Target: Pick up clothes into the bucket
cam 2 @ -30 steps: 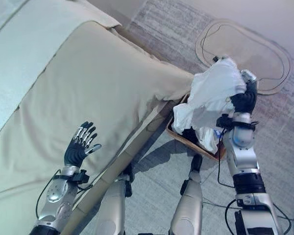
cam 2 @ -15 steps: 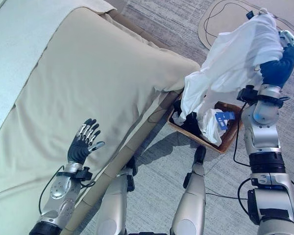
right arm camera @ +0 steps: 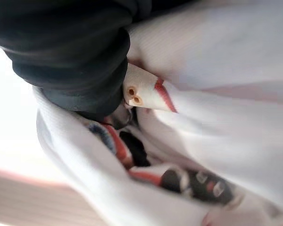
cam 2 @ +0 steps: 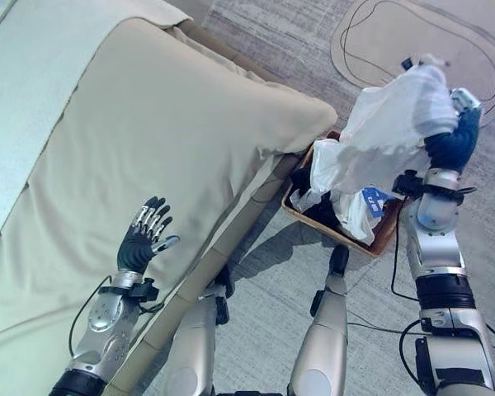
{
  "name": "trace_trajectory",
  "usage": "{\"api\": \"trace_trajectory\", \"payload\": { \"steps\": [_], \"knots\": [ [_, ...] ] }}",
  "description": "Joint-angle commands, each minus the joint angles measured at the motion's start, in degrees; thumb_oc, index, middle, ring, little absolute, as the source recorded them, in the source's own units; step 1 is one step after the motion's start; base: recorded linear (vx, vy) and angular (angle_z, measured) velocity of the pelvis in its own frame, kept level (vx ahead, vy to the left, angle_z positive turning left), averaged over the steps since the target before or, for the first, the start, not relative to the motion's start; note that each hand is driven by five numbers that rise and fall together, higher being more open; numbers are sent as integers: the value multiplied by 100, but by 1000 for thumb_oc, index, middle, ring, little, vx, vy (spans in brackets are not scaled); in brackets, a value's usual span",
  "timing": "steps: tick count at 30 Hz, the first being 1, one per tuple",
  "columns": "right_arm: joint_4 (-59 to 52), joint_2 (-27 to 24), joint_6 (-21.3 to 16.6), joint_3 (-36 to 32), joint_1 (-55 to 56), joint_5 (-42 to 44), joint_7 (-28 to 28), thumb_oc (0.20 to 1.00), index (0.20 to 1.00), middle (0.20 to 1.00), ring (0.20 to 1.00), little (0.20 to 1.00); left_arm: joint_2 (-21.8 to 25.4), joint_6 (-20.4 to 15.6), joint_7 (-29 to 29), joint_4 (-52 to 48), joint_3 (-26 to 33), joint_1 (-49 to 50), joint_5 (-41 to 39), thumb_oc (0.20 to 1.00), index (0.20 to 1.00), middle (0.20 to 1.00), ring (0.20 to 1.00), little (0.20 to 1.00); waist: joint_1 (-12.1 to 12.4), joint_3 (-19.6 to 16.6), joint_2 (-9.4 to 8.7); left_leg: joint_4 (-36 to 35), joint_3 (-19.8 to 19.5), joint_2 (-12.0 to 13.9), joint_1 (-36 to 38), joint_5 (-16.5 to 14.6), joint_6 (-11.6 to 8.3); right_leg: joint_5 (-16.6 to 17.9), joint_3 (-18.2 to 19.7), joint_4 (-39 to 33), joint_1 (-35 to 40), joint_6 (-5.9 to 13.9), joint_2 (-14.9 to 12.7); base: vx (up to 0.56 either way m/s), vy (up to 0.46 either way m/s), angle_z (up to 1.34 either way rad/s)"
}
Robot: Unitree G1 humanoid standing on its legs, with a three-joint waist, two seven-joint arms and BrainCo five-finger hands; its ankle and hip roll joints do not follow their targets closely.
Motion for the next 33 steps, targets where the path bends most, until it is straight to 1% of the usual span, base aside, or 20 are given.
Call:
{"api": "trace_trajectory", "payload": {
  "steps": [1, 2, 3, 6, 7, 8, 9, 10, 12, 15, 17, 19, 25, 30, 31, 32, 33],
  "knots": [
    [214, -128, 18, 160, -328, -315, -200, 200, 200, 200, 200, 200, 196, -442, 74, -521, -27, 198, -115, 1000, 1000, 1000, 1000, 1000, -106, -220, 100, 318, -336, 23, -515, -50, 75, -230, 35, 571, -412, 90, -53, -46, 26, 7],
    [840, -80, 75, 301, -597, -238, -267, 200, 200, 200, 200, 200, 245, -480, 112, -564, -103, 167, -112, 1000, 1000, 1000, 1000, 1000, -68, -229, 161, 445, -362, 2, -730, -74, 91, -243, 75, 674, -613, 82, -77, -45, 26, 9],
    [863, -85, 63, 314, -618, -231, -265, 200, 200, 200, 200, 200, 241, -481, 113, -563, -98, 164, -111, 1000, 1000, 1000, 1000, 1000, -71, -237, 163, 456, -362, 3, -750, -78, 91, -245, 78, 683, -633, 82, -77, -51, 25, 7],
    [1775, -183, 193, 595, -1152, -119, -318, 200, 200, 200, 200, 200, 333, -510, 231, -675, -212, 103, -129, 1000, 1000, 1000, 1000, 1000, 10, -229, 245, 653, -394, -26, -1079, -107, 117, -274, 160, 870, -935, 63, -98, -41, 21, 5],
    [1777, -183, 191, 597, -1155, -118, -318, 200, 200, 200, 200, 200, 332, -510, 231, -675, -211, 103, -128, 1000, 1000, 1000, 1000, 1000, 9, -232, 245, 655, -394, -26, -1084, -108, 117, -275, 162, 872, -940, 63, -98, -53, 5, 6],
    [2217, -314, 248, 756, -1433, -25, -295, 200, 200, 200, 200, 200, 382, -524, 264, -758, -277, 69, -149, 1000, 1000, 1000, 1000, 1000, 43, -206, 270, 830, -412, -45, -1315, -144, 123, -311, 201, 1006, -1125, 54, -114, 34, 13, 6],
    [2360, -354, 292, 794, -1523, 11, -287, 200, 200, 200, 200, 200, 405, -524, 290, -821, -302, 69, -158, 1000, 1000, 1000, 1000, 1000, 71, -219, 289, 900, -461, -43, -1333, -317, 83, -485, 238, 1142, -1161, 108, -97, 11, 10, 8],
    [2687, -465, 342, 903, -1738, 72, -260, 200, 200, 200, 200, 200, 423, -532, 350, -960, -346, 52, -176, 1000, 1000, 1000, 1000, 1000, 90, -178, 302, 1086, -478, -52, -1558, -361, 85, -540, 297, 1316, -1363, 92, -99, 45, 7, 9],
    [2844, -482, 349, 949, -1854, 119, -257, 200, 200, 200, 200, 200, 423, -538, 384, -993, -347, 48, -174, 1000, 1000, 1000, 1000, 1000, 86, -171, 303, 1186, -488, -62, -1690, -387, 88, -568, 340, 1414, -1494, 80, -93, -28, 8, 9],
    [3347, -717, 446, 1175, -2270, 145, -226, 200, 200, 200, 200, 200, 494, -570, 466, -1081, -393, 1, -194, 1000, 1000, 1000, 1000, 1000, 121, -123, 292, 1389, -497, -73, -2005, -425, 88, -592, 416, 1589, -1799, 58, -103, -26, 10, 3],
    [3601, -804, 488, 1317, -2464, 165, -229, 200, 200, 200, 200, 200, 495, -561, 500, -1200, -407, -33, -212, 1000, 1000, 1000, 1000, 1000, 131, -105, 297, 1481, -495, -84, -2180, -441, 88, -608, 477, 1699, -1995, 46, -89, 0, 0, 0],
    [3597, -963, 503, 1410, -2590, 135, -260, 200, 200, 200, 200, 200, 521, -586, 582, -1352, -362, -61, -150, 1000, 1000, 1000, 1000, 1000, 123, -53, 264, 1642, -501, -86, -2410, -464, 89, -651, 555, 1853, -2217, 25, -61, 0, 0, 0],
    [3690, -1101, 544, 1619, -2791, 11, -301, 200, 200, 200, 200, 200, 494, -631, 656, -1490, -383, -71, -184, 1000, 1000, 1000, 1000, 1000, 123, -41, 233, 1818, -519, -104, -2661, -501, 85, -701, 654, 2047, -2499, -9, -28, -1, 2, -1],
    [4134, -1070, 816, 2166, -2964, -730, -321, 200, 200, 200, 200, 200, 487, -649, 849, -1555, -414, -130, -121, 1000, 1000, 1000, 1000, 1000, 129, 20, 213, 2012, -512, -98, -2933, -532, 90, -744, 744, 2253, -2792, -53, 17, -3, 1, -1],
    [4137, -1067, 818, 2173, -2974, -734, -324, 200, 200, 200, 200, 200, 482, -648, 852, -1556, -410, -130, -117, 1000, 1000, 1000, 1000, 1000, 124, 20, 215, 2018, -512, -98, -2939, -535, 90, -747, 746, 2259, -2798, -53, 17, 0, 0, 0],
    [4306, -1028, 946, 2371, -2963, -1116, -301, 200, 200, 200, 200, 200, 469, -653, 875, -1582, -422, -143, -109, 1000, 1000, 1000, 1000, 1000, 111, 54, 215, 2091, -523, -116, -3015, -543, 92, -763, 767, 2322, -2851, -67, 33, 0, 0, 0],
    [4307, -1028, 945, 2373, -2965, -1116, -301, 200, 200, 200, 200, 200, 468, -653, 875, -1582, -421, -143, -109, 1000, 1000, 1000, 1000, 1000, 110, 53, 215, 2091, -523, -117, -3017, -544, 92, -763, 767, 2323, -2852, -67, 32, 0, 0, 0]
  ]
}}
